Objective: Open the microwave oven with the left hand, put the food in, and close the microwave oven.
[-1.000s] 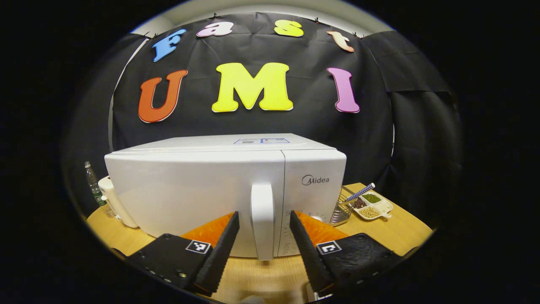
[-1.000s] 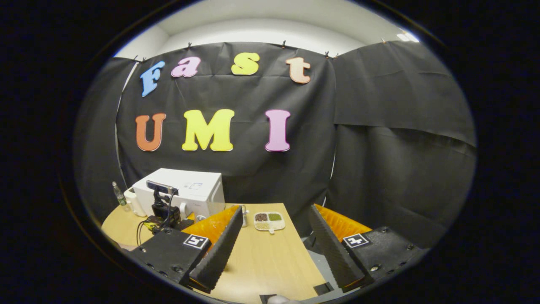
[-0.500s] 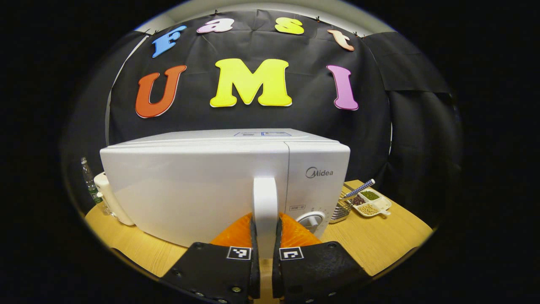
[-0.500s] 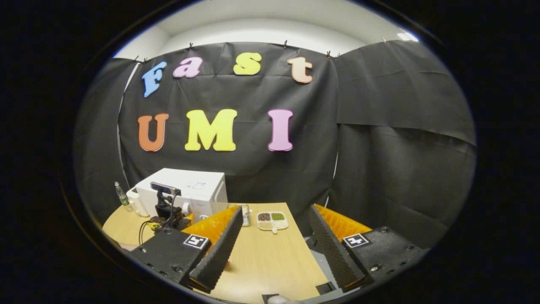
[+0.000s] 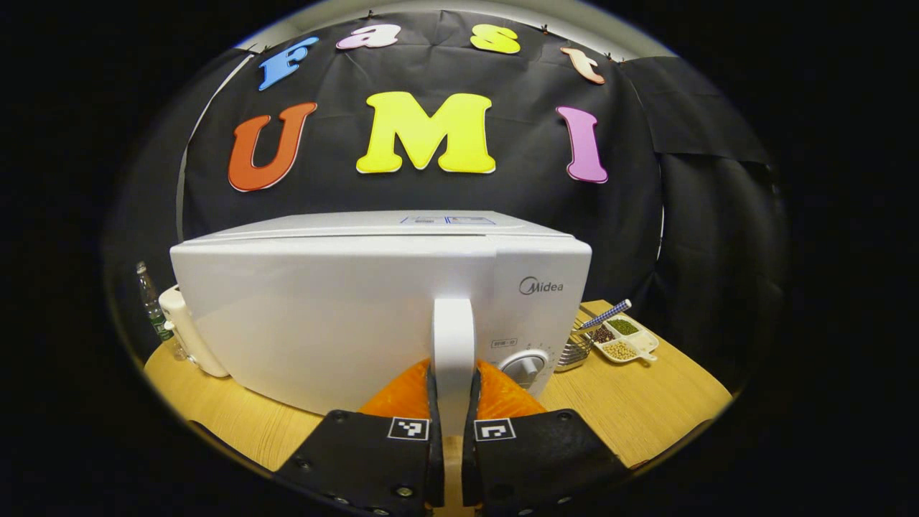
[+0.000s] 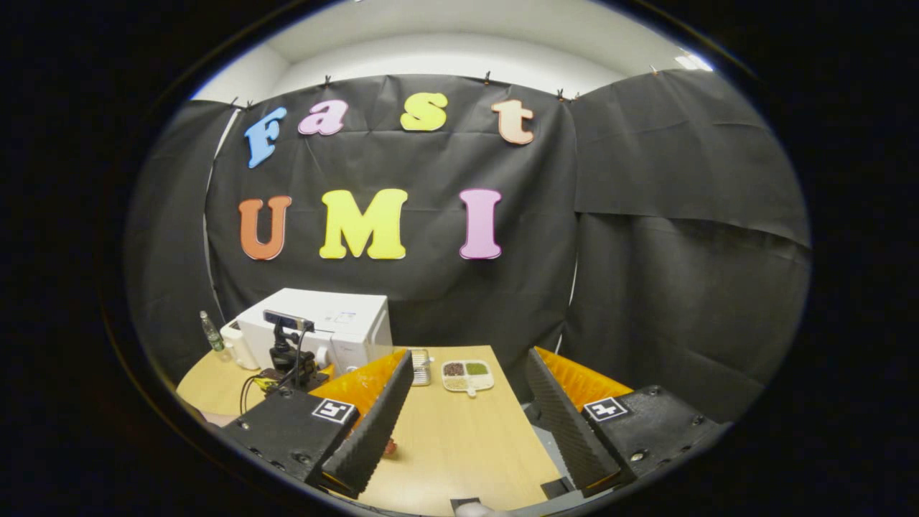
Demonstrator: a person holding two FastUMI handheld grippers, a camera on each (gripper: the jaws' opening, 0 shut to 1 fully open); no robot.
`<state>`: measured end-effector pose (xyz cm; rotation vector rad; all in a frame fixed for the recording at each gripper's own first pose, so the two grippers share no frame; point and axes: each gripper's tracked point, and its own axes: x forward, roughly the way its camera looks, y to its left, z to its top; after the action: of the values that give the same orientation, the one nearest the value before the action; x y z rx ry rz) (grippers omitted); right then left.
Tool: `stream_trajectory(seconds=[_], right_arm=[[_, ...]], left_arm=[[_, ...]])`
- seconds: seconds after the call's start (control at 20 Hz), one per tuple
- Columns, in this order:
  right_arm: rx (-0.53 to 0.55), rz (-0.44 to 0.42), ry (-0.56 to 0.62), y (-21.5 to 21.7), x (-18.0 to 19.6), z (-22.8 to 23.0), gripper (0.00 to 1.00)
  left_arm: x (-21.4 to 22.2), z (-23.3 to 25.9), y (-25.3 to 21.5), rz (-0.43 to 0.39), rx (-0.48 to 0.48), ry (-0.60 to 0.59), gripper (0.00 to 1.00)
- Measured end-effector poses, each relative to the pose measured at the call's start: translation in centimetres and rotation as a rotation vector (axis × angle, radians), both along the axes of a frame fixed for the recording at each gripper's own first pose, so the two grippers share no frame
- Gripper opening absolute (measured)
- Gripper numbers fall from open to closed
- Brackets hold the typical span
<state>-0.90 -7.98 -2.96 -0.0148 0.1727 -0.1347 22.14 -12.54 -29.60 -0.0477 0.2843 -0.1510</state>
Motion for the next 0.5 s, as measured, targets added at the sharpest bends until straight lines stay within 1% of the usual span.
stream_trajectory(seconds=[0.1, 0.3, 0.4, 0.5], right_arm=[[0.002, 0.018, -0.002, 0.7, 0.1, -0.1, 0.92], [0.047, 0.087, -0.001, 3.3, 0.6, -0.3, 0.92], [0.069, 0.137, 0.004, 5.3, 0.8, -0.5, 0.92], [0.071, 0.179, 0.000, 7.1, 0.6, -0.4, 0.92]], left_arm=[[-2.4, -0.1, 0.7, -0.015, 0.021, -0.019, 0.09], [-8.8, -0.1, 3.8, -0.049, 0.041, 0.005, 0.09], [-11.5, -0.2, 5.9, -0.033, 0.064, 0.010, 0.09], [-13.8, -0.5, 8.4, 0.014, 0.064, 0.027, 0.08]])
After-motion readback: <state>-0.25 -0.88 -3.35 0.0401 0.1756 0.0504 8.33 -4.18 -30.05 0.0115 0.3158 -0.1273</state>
